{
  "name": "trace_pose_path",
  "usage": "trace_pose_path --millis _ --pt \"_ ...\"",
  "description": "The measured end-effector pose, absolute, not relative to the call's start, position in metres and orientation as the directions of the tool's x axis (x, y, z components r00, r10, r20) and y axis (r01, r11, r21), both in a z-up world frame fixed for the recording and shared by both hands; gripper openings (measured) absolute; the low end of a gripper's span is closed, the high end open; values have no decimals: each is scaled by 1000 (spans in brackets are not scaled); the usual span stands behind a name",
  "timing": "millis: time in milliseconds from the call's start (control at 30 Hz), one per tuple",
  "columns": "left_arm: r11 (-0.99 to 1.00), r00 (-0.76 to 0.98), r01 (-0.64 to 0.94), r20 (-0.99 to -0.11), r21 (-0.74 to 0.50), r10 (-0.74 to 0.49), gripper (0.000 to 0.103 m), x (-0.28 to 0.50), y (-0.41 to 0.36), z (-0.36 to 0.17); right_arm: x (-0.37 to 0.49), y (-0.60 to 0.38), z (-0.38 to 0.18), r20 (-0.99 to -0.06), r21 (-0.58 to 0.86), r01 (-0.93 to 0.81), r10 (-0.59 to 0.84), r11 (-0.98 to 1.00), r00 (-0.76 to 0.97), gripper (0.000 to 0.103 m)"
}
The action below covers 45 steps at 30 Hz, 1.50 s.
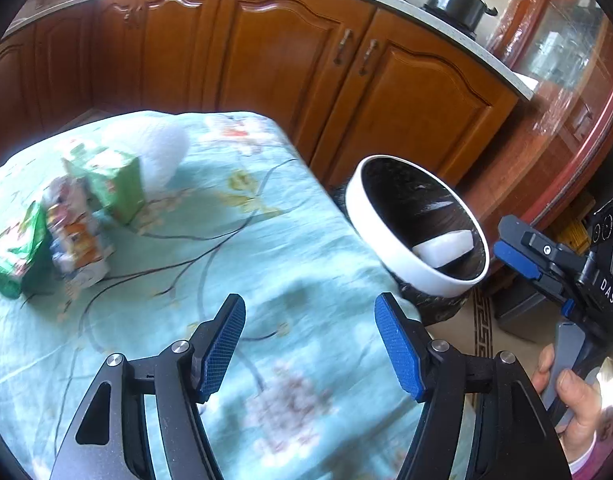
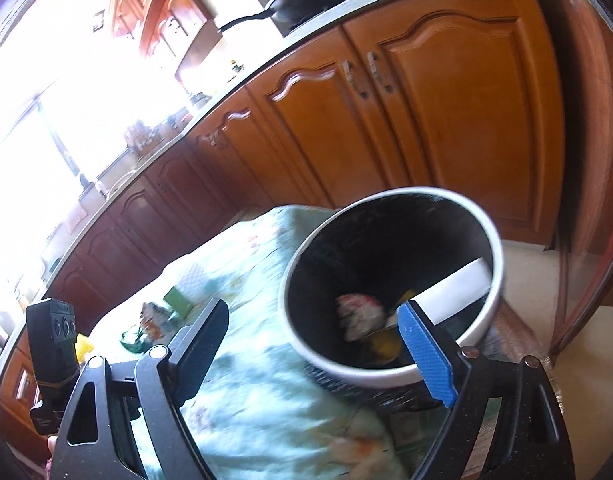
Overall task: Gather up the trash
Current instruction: 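Withdraw both tools from the bin back toward the table, then grasp the green crumpled bag with the left tool while the right tool grasps the cat-print wrapper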
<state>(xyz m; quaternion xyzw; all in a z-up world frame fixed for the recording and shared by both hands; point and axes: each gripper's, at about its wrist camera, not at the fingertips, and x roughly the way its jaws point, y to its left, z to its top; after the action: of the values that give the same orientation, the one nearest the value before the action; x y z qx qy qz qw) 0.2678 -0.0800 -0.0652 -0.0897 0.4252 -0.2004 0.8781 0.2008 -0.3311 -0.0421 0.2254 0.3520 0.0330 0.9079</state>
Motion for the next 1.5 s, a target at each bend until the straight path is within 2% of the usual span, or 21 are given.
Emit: trace_pose_path --millis 500,967,1200,1333,1500 --pt "934 612 111 -718 -338 -333 67 215 23 -62 213 -240 -68 -671 438 -26 346 899 656 91" --pt "944 638 20 -723 -330 -267 67 209 71 -63 229 -187 -73 -689 433 -114 410 894 598 91" --pt "956 653 -9 -726 -292 -215 67 213 87 -61 239 -168 -74 -689 440 -148 438 886 577 90" --pt "972 665 2 -725 -236 -178 74 218 89 -62 245 -157 -74 -688 441 -166 452 882 568 90" --pt "982 664 14 -733 -187 -149 75 229 95 -65 256 -143 -75 -685 457 -185 476 870 551 90"
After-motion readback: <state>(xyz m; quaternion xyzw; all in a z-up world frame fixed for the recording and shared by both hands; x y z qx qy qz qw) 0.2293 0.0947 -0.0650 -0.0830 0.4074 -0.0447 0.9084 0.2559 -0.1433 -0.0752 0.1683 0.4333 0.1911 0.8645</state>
